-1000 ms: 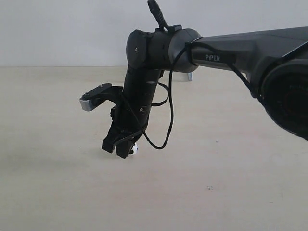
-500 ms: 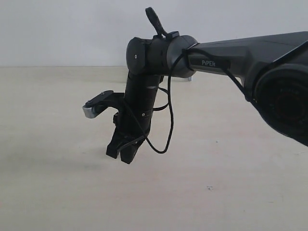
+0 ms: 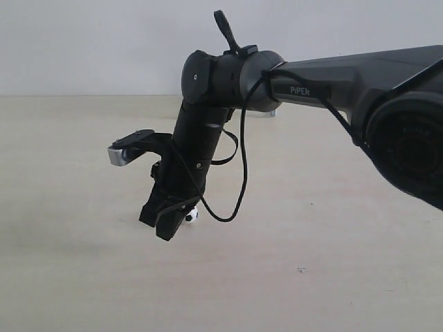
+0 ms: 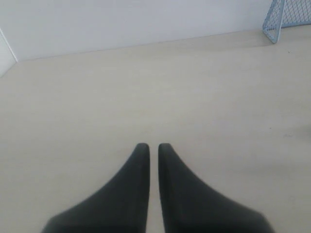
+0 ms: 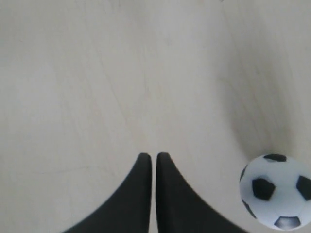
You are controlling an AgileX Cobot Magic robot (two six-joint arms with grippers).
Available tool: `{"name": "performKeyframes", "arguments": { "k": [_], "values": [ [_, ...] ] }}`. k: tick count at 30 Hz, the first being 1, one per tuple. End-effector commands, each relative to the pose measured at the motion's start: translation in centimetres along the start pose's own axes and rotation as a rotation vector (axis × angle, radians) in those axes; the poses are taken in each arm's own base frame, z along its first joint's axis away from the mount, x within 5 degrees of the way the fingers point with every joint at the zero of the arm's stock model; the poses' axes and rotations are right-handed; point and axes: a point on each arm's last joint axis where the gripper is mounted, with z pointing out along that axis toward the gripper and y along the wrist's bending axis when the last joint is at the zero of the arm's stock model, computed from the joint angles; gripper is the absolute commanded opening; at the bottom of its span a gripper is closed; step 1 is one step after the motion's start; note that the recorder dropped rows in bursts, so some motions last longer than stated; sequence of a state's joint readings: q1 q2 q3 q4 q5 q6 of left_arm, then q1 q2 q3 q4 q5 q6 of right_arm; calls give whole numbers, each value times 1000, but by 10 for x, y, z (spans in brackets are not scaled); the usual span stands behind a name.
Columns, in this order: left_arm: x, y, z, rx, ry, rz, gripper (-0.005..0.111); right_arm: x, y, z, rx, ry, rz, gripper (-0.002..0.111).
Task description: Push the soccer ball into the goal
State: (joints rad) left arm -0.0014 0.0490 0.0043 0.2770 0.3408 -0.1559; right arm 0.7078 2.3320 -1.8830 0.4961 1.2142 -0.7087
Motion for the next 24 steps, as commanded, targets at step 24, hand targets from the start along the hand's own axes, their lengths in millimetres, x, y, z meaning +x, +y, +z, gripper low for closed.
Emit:
{"name": "performKeyframes", "arguments": {
  "k": [24],
  "values": [
    [-2, 0, 0, 8, -3, -6, 6, 1, -39, -22, 507, -13, 111, 0]
  ]
}}
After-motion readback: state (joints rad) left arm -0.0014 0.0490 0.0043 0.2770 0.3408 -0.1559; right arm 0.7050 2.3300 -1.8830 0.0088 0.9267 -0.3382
